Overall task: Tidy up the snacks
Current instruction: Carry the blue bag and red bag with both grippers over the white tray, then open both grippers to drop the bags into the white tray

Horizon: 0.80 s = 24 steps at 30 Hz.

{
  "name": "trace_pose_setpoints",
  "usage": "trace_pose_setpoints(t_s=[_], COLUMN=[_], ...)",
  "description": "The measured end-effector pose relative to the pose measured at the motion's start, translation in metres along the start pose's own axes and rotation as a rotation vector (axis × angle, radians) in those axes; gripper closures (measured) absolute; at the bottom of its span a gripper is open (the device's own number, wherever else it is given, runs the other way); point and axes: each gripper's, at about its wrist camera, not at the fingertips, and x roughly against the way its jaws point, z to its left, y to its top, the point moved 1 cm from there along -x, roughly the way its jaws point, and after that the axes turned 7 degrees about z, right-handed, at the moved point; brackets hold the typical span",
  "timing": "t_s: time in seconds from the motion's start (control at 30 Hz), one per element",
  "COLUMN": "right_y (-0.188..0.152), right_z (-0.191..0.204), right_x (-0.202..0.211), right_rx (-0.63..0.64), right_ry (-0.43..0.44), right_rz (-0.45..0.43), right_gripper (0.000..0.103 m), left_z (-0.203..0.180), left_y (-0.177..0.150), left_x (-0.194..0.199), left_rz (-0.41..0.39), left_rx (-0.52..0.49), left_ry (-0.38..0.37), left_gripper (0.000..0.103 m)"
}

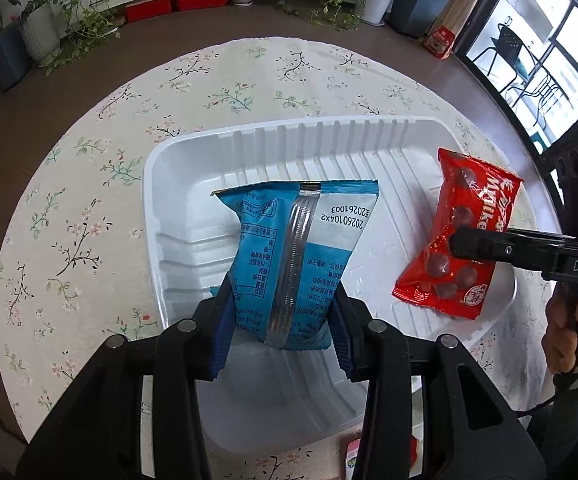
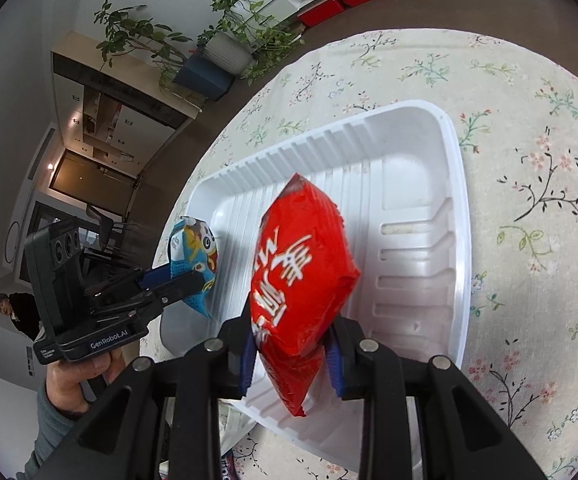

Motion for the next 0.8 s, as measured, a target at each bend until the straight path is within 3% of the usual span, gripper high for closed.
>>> trace_pose_setpoints(t_s=[0.1, 0.17, 0.3, 0.47, 0.63, 0.73, 0.8], right_y=[0.003, 0.001, -0.003, -0.010, -0.013, -0.014, -0.016], right_z=[0.005, 0.014, 0.020, 0.026, 0.030, 0.031, 0.033], right_x=[0.002, 0.003, -0.003, -0.010, -0.010, -0.009, -0.009], right_rx=[0.013, 0.044, 0.083, 0.134, 0.158, 0.155, 0.158], right_ry=[-0.056, -0.142, -0.229, -0.317, -0.337, -0.328, -0.319], right_rz=[-0.026, -0.043, -0.053, -0.045, -0.068, -0.080, -0.081], right_gripper=[0.070, 0.065, 0.060, 0.048, 0.039, 0.032, 0.030], left_z=[-0.011, -0.014, -0.014, -0.011, -0.007, -0.005, -0.004], left_y=[-0.003, -0.004, -0.004, -0.002, -0.002, -0.001, -0.001], left_x=[-0.001, -0.003, -0.008, -0.015, -0.013, -0.008, -0.005], left_rz=[-0.001, -0.005, -0.023, -0.019, -0.039, -0.062, -0.074], left_rx=[-0.026, -0.028, -0.006, 0.025, 0.042, 0.052, 0.061], left_ry=[0.047, 0.067, 0.075, 0.076, 0.068, 0.067, 0.065], left_gripper=[0.064, 0.063, 0.062, 0.050, 0.049, 0.038, 0.038])
